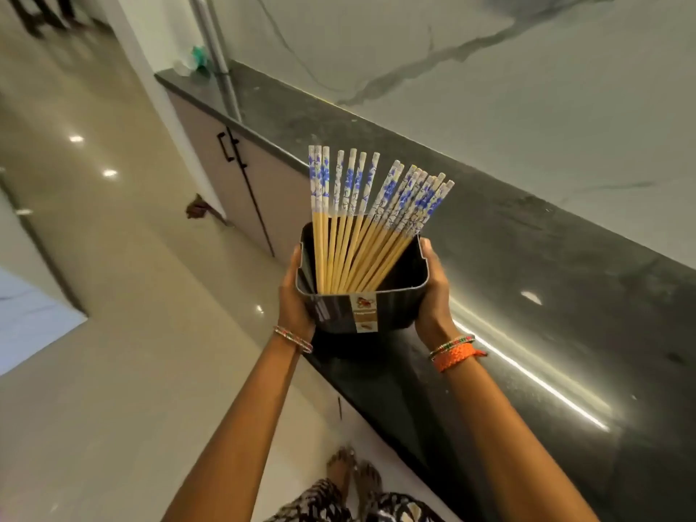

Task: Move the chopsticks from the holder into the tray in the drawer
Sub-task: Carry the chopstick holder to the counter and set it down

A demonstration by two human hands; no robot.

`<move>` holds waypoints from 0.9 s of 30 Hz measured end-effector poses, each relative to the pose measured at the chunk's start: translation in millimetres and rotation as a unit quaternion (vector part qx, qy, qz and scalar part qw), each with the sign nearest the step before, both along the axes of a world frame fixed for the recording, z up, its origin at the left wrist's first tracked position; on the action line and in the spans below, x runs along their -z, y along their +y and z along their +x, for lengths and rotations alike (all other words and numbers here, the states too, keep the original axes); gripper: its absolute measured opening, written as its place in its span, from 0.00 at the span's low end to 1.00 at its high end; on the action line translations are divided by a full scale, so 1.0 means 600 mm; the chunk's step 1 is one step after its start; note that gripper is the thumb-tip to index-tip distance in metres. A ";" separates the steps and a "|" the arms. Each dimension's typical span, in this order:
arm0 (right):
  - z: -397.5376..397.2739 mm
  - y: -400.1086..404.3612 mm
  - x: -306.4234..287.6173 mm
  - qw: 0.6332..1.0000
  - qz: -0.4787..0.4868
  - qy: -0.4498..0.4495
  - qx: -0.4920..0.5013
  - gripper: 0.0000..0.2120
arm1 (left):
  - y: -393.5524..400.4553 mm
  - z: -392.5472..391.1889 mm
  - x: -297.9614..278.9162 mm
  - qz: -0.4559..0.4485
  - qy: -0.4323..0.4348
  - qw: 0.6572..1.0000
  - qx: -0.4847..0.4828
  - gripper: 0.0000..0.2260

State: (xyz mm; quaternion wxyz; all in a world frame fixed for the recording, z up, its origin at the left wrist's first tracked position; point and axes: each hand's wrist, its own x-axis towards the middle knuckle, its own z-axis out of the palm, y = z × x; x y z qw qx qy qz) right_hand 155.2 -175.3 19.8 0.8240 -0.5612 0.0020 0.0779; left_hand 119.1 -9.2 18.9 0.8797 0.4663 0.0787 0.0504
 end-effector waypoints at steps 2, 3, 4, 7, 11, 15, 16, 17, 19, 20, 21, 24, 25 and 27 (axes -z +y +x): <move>-0.005 0.021 0.005 0.999 0.013 -0.005 -0.047 0.18 | 0.017 -0.026 0.004 -0.049 0.005 0.998 -0.037 0.21; -0.011 0.033 0.010 0.997 0.020 0.004 -0.073 0.18 | 0.025 -0.043 0.009 -0.071 0.017 0.995 -0.065 0.21; -0.021 0.048 0.016 0.995 0.022 0.017 -0.100 0.18 | 0.033 -0.065 0.014 -0.089 0.027 0.992 -0.089 0.21; -0.057 0.106 0.031 0.984 -0.009 0.042 -0.171 0.22 | 0.065 -0.135 0.030 -0.127 0.038 0.977 -0.165 0.22; -0.129 0.203 0.047 0.957 -0.040 0.039 -0.286 0.19 | 0.121 -0.266 0.040 -0.161 0.017 0.945 -0.284 0.21; -0.245 0.299 0.065 0.909 -0.045 0.044 -0.412 0.20 | 0.166 -0.424 0.055 -0.177 -0.014 0.903 -0.392 0.23; -0.279 0.322 0.070 0.897 -0.049 0.038 -0.437 0.20 | 0.175 -0.467 0.060 -0.186 -0.019 0.886 -0.424 0.24; -0.317 0.346 0.075 0.883 -0.046 0.038 -0.466 0.19 | 0.184 -0.509 0.063 -0.193 -0.018 0.869 -0.455 0.24; -0.398 0.390 0.091 0.854 -0.025 0.057 -0.516 0.17 | 0.196 -0.595 0.069 -0.188 -0.021 0.836 -0.514 0.25; -0.430 0.405 0.099 0.843 -0.011 0.080 -0.532 0.17 | 0.197 -0.631 0.076 -0.189 -0.018 0.815 -0.547 0.25; -0.475 0.426 0.108 0.828 -0.003 0.107 -0.550 0.16 | 0.200 -0.679 0.082 -0.195 -0.019 0.786 -0.586 0.25; -0.616 0.481 0.126 0.761 -0.010 0.113 -0.639 0.16 | 0.195 -0.825 0.095 -0.182 -0.030 0.716 -0.673 0.23; -0.656 0.494 0.129 0.737 -0.002 0.112 -0.666 0.16 | 0.189 -0.865 0.101 -0.171 -0.021 0.691 -0.702 0.22; -0.757 0.523 0.137 0.690 0.004 0.117 -0.714 0.16 | 0.176 -0.959 0.113 -0.151 -0.007 0.624 -0.767 0.21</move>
